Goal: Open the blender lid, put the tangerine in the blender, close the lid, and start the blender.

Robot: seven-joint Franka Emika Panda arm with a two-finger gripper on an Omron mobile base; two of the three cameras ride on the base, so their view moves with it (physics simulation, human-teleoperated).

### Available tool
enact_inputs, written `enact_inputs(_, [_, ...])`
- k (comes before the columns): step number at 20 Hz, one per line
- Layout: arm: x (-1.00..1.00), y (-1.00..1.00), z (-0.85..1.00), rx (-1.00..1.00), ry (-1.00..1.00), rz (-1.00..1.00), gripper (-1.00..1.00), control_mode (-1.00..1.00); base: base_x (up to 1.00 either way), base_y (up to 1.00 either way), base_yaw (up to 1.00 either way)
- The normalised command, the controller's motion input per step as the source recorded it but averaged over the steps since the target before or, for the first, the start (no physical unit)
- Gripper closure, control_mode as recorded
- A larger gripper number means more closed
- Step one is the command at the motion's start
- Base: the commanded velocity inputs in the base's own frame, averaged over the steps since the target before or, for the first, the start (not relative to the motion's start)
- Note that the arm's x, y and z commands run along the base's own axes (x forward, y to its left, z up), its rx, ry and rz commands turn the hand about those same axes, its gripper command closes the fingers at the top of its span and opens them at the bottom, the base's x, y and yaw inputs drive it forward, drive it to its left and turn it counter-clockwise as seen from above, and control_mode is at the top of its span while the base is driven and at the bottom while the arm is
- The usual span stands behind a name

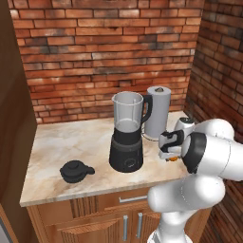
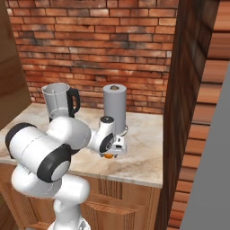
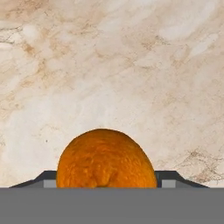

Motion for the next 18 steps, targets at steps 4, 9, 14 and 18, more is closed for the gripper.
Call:
enact_inputs(4, [-0.02, 0.05, 0.21, 0.00, -0.07, 0.01, 1.00, -1.00, 0.00, 0.00, 0.00])
enact_inputs(9, [-0.01, 0.00, 0.81, 0.00, -0.22, 0.01, 1.00, -1.00, 0.00, 0.00, 0.00])
enact_inputs(14, [-0.07, 0.00, 1.00, 0.00, -0.17, 0.00, 1.00, -1.00, 0.00, 0.00, 0.00])
enact_inputs(18, [-0.04, 0.00, 1.00, 0.00, -0.10, 0.00, 1.00, -1.00, 0.00, 0.00, 0.00])
